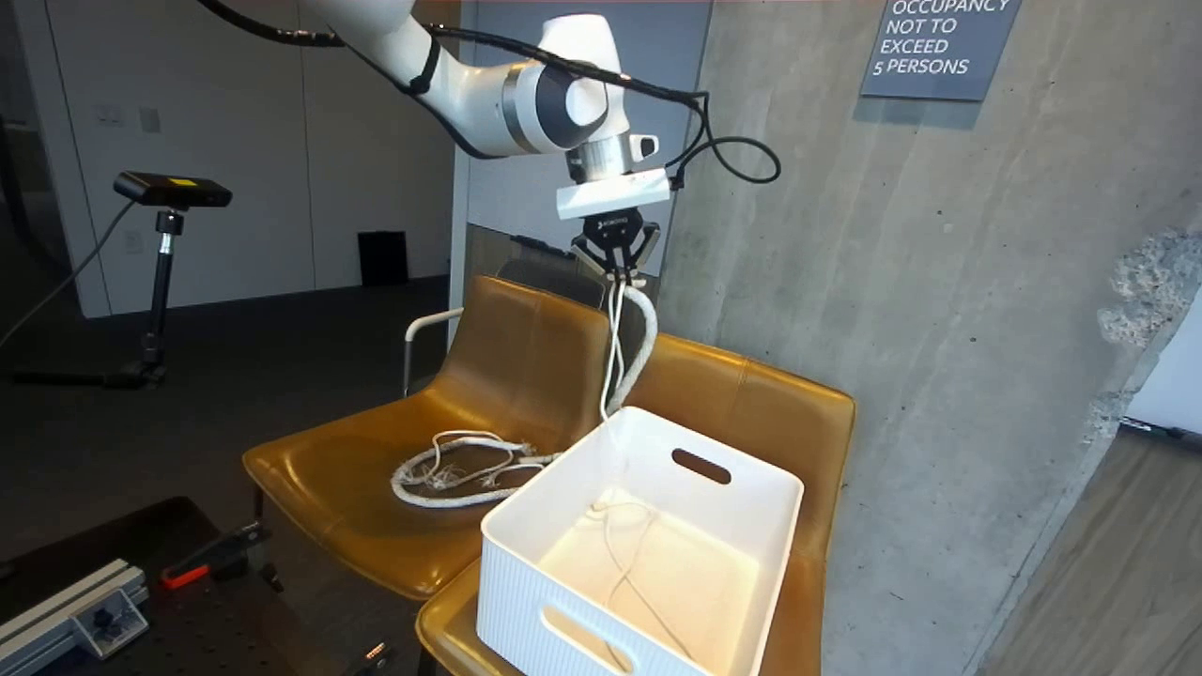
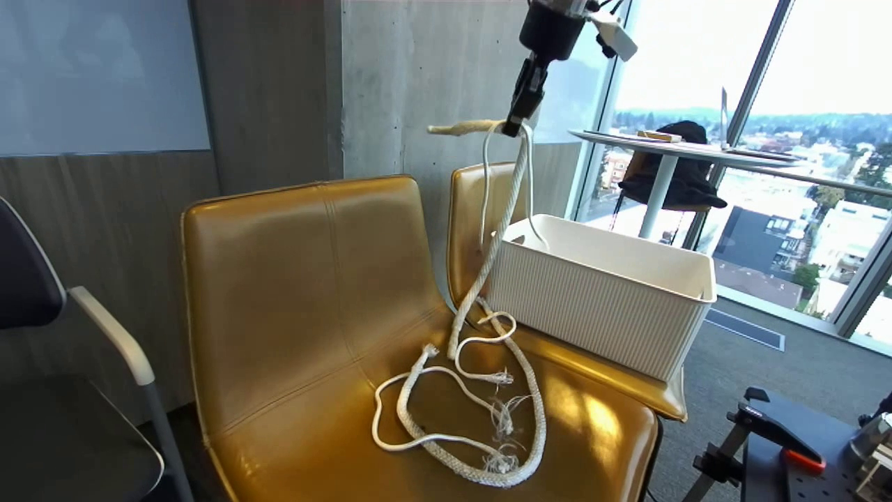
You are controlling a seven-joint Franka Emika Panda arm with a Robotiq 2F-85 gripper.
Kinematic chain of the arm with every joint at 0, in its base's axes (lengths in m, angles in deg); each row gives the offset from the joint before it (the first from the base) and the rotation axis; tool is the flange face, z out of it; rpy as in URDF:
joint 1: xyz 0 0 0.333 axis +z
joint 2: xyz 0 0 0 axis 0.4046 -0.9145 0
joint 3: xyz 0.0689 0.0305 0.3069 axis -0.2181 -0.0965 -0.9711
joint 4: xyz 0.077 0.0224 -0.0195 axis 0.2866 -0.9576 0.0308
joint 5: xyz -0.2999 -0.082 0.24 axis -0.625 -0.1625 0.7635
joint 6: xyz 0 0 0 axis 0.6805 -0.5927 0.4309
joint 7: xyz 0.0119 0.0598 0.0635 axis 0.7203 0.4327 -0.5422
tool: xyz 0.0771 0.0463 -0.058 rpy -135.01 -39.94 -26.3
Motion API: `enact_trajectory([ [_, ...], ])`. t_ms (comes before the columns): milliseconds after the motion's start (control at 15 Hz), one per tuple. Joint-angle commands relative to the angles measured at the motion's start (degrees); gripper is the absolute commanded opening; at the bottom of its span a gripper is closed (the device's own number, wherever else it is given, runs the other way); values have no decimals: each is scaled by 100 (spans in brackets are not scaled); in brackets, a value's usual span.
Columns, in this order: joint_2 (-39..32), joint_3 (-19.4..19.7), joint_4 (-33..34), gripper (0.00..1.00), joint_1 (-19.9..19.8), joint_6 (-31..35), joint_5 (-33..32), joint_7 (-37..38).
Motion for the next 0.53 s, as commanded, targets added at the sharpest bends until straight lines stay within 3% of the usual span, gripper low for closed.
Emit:
enact_trajectory([
  [0,70,208,983,3,-205,-630,100,191],
  [267,220,357,1940,3,-521,-1357,252,157],
  [467,883,262,1070,3,-489,-1919,333,227],
])
